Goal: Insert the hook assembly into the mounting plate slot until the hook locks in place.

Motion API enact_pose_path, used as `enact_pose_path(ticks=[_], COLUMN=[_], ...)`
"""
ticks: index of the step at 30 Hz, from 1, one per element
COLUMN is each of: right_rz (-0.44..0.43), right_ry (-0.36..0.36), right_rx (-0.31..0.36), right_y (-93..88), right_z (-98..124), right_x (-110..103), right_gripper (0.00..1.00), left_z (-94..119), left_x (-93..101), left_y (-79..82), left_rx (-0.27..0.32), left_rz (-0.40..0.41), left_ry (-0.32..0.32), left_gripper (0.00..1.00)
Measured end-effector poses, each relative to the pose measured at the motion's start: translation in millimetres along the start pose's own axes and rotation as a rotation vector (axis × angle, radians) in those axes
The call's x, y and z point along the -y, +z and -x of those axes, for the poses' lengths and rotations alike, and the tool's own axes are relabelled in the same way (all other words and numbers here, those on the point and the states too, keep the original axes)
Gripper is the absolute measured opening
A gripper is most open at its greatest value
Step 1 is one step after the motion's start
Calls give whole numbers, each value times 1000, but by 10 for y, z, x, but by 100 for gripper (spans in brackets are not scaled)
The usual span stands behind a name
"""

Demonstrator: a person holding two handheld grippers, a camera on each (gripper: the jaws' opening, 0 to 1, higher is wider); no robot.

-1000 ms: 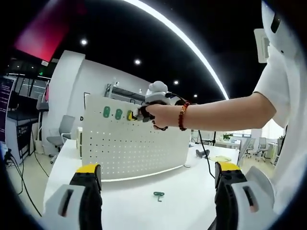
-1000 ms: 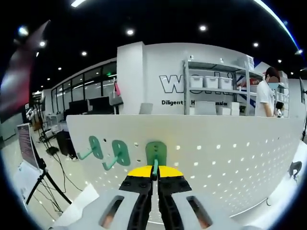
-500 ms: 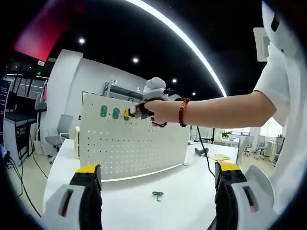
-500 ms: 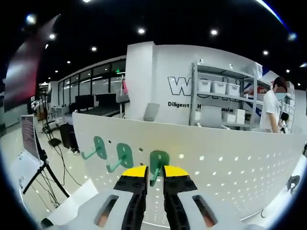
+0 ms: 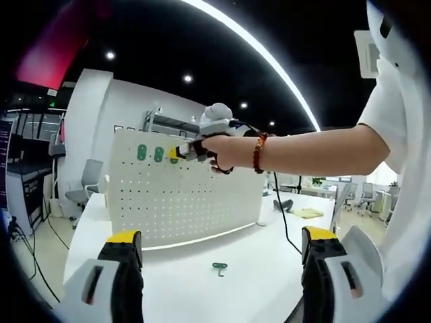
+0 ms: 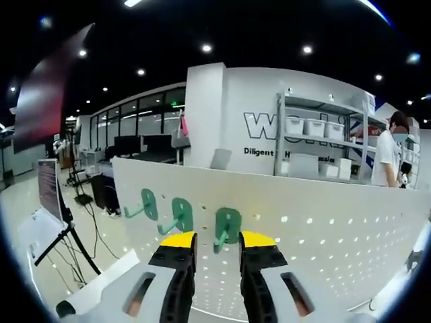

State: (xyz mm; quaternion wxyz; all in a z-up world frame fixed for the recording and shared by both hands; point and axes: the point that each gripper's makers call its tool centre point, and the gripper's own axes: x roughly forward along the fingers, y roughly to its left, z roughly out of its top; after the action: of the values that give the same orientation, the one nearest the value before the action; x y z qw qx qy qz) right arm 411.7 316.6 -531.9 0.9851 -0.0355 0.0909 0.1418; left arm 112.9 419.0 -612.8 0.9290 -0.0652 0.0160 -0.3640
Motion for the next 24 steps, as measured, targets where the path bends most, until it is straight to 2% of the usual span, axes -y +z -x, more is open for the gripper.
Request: enact_pose_path(ticks=[7, 10, 13, 14, 16, 18, 24], right_rz=[2, 10, -3, 2, -4, 2, -5], right_ry=[9, 22, 28, 30, 69, 76, 103], right_rx=[12, 19, 65, 71, 51, 68, 45], right_y=[5, -12, 74, 85, 61, 72, -31], right_z=[177, 241, 374, 410, 439, 475, 559], right_x=[139, 192, 237, 257, 226, 241, 242], right_gripper=[25, 30, 23, 25, 28, 26, 26], left_z=[-65, -108, -145, -157, -171, -193, -249], left_x=[149, 208, 272, 298, 333, 381, 520], left_y=[20, -10, -33, -39, -41, -43, -5], left_rx=[-5, -20, -30, -31, -30, -31, -33], left_rz=[-2, -12, -4, -1, 4, 7, -7], left_ry=[-2, -3, -8, -8, -9, -14, -28], left_gripper=[100, 100, 100, 100, 100, 100, 100])
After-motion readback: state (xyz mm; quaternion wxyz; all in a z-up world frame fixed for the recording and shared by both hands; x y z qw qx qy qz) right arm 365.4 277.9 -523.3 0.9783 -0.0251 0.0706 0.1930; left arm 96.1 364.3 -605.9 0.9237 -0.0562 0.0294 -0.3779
